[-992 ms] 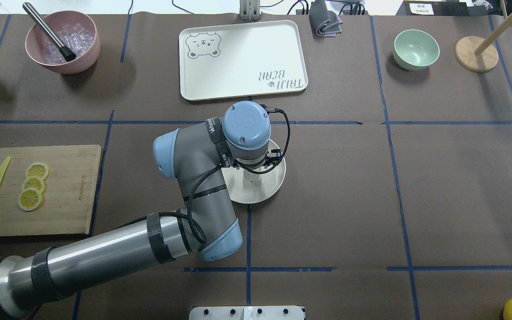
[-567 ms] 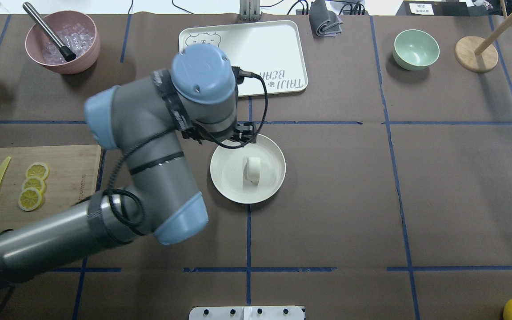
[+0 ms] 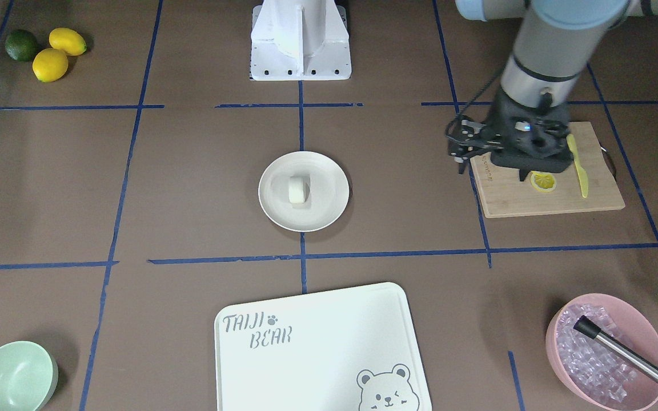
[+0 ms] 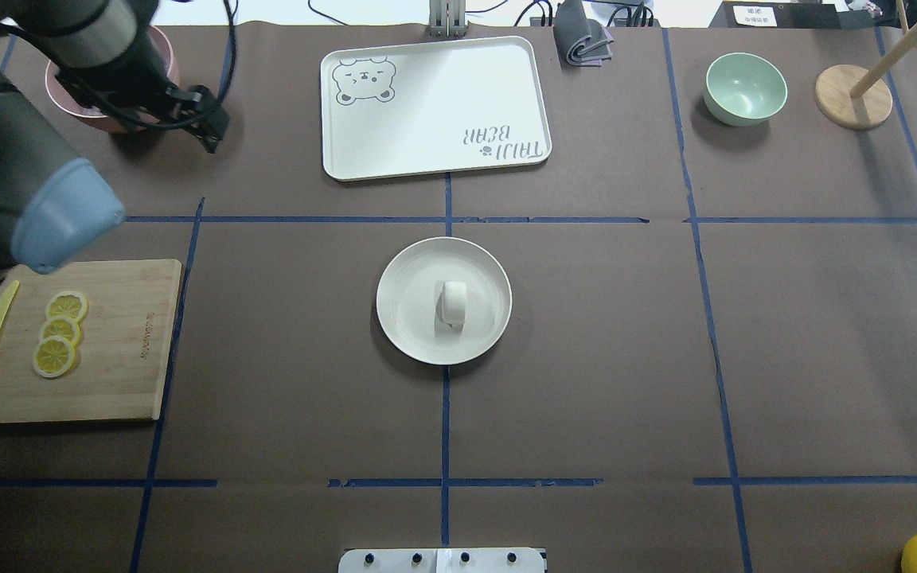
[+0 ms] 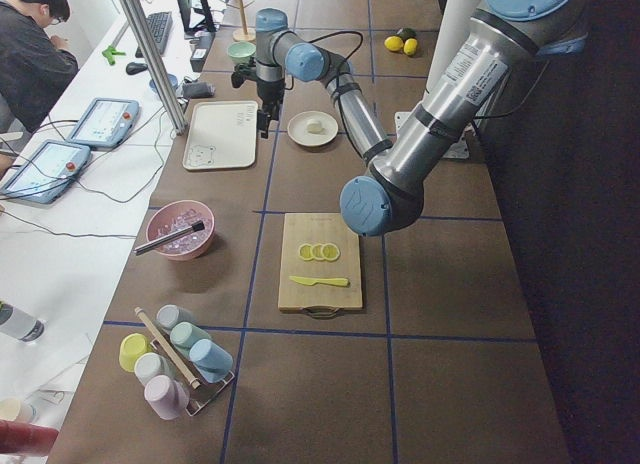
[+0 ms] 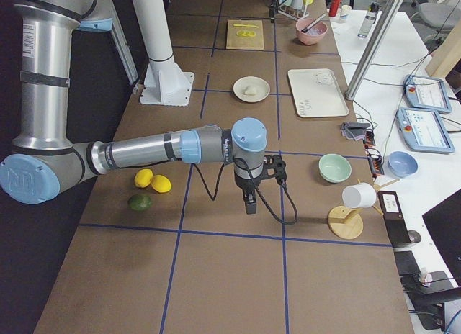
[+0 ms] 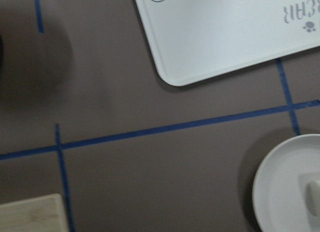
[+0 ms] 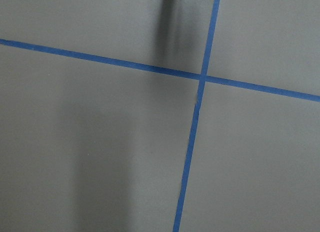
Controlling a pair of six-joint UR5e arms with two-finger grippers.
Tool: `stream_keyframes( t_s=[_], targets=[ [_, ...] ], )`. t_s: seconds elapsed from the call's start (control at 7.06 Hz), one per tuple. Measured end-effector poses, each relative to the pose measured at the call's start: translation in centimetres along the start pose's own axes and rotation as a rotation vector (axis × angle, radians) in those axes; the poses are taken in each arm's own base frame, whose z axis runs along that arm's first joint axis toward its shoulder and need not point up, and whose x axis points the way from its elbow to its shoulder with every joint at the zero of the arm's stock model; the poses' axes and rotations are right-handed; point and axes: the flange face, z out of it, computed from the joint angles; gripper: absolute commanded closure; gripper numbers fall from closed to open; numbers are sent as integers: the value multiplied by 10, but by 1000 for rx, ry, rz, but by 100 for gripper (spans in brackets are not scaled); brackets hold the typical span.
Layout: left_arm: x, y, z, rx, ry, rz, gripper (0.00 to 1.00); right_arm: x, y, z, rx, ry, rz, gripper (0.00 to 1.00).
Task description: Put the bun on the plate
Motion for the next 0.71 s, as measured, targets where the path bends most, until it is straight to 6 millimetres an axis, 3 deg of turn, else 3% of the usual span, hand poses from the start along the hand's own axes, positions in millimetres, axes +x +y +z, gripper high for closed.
stream_keyframes(
  t_s=[0.28,0.71],
  targets=[
    [-103,11,-10,-13,-12,-49,0,1,1,1,-3,1,3,0],
    [-265,67,-13,-57,-27,-250,0,8,5,8,-19,2,52,0]
  ],
)
